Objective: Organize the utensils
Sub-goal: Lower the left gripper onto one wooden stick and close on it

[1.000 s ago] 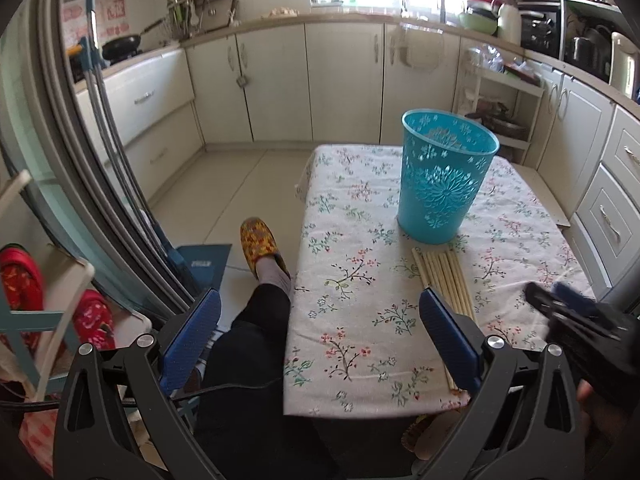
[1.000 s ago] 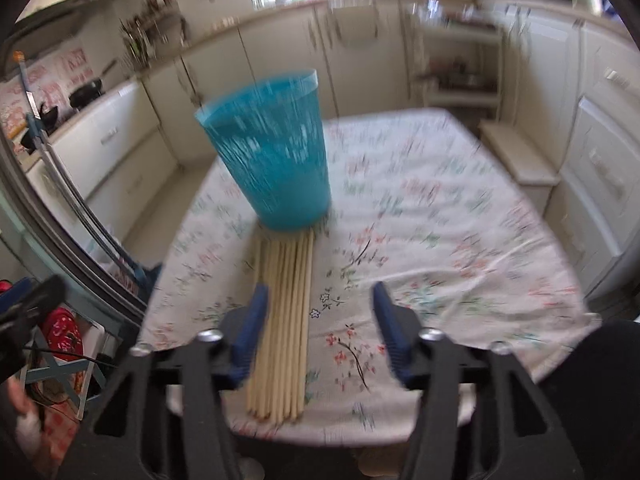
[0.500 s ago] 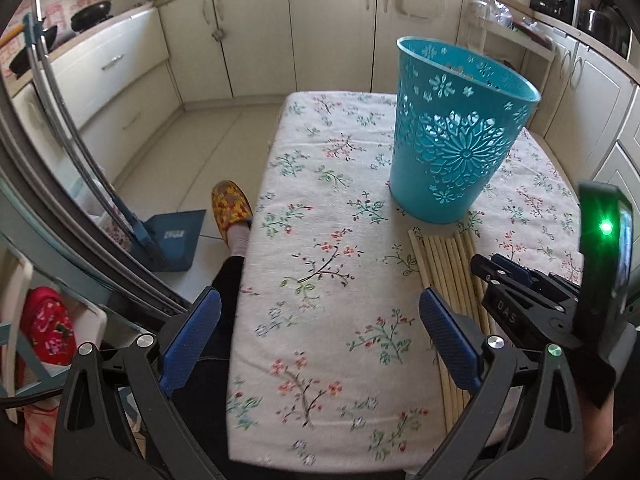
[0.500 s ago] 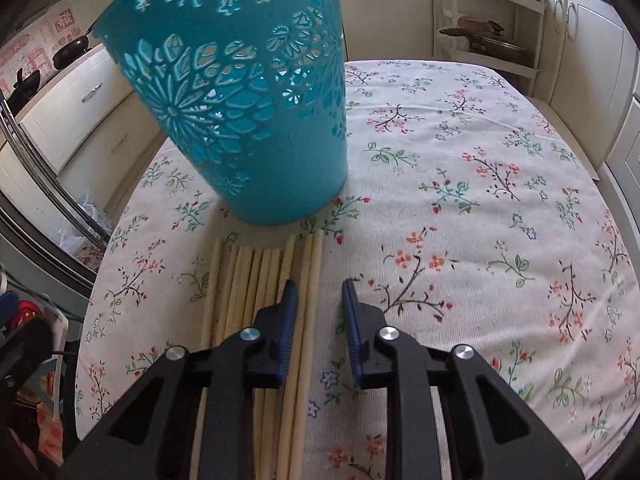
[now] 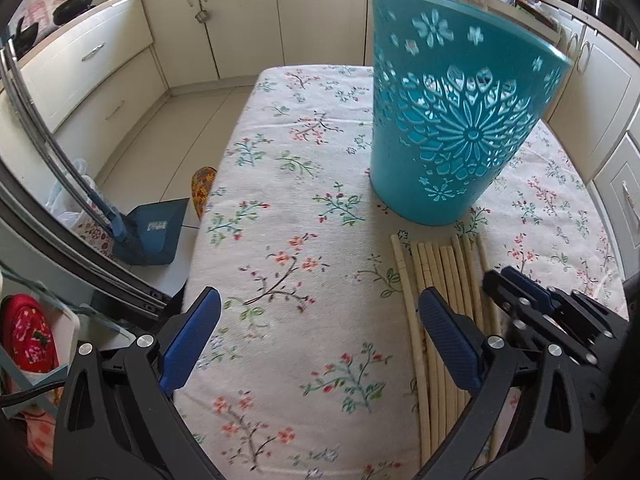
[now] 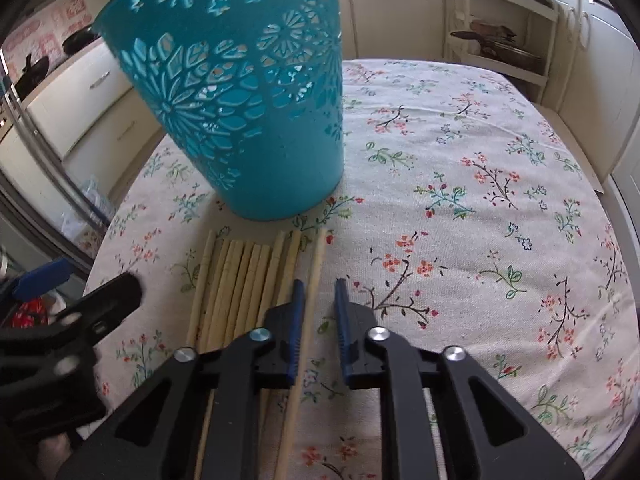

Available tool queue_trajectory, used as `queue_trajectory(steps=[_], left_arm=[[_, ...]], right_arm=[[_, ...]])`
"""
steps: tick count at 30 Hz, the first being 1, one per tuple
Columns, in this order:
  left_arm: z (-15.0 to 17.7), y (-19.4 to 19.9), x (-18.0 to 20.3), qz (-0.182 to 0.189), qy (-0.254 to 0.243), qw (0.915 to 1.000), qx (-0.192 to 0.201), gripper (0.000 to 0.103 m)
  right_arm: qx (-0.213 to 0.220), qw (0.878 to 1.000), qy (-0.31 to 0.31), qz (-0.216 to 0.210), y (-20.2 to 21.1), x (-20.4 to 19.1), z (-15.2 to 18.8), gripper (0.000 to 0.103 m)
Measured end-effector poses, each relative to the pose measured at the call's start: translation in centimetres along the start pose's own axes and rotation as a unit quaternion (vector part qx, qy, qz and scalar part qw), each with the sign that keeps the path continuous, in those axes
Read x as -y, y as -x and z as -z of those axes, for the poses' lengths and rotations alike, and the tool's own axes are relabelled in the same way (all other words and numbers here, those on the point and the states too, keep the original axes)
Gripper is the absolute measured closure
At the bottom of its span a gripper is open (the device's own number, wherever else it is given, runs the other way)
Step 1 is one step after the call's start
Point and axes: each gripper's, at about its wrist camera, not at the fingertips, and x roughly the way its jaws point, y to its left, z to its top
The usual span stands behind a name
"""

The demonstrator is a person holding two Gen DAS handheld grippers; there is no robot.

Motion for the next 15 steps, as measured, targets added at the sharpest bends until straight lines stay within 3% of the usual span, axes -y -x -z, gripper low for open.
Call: queue_trajectory(steps=[12,15], left_arm=[[-0.3,-4.2,1.9,-0.03,-0.019,0.9989,-0.031,0.008],[-0.4,-4.6,1.8,-0.035,-0.014,0.9991,-0.021,0.007]], right_arm=[[0.003,1.0,0.016,-0.011,0.4,1.2,0.9,0.096],[0.009,1.0,0.016,-0.012,0.4,1.3,1.0,0.096]])
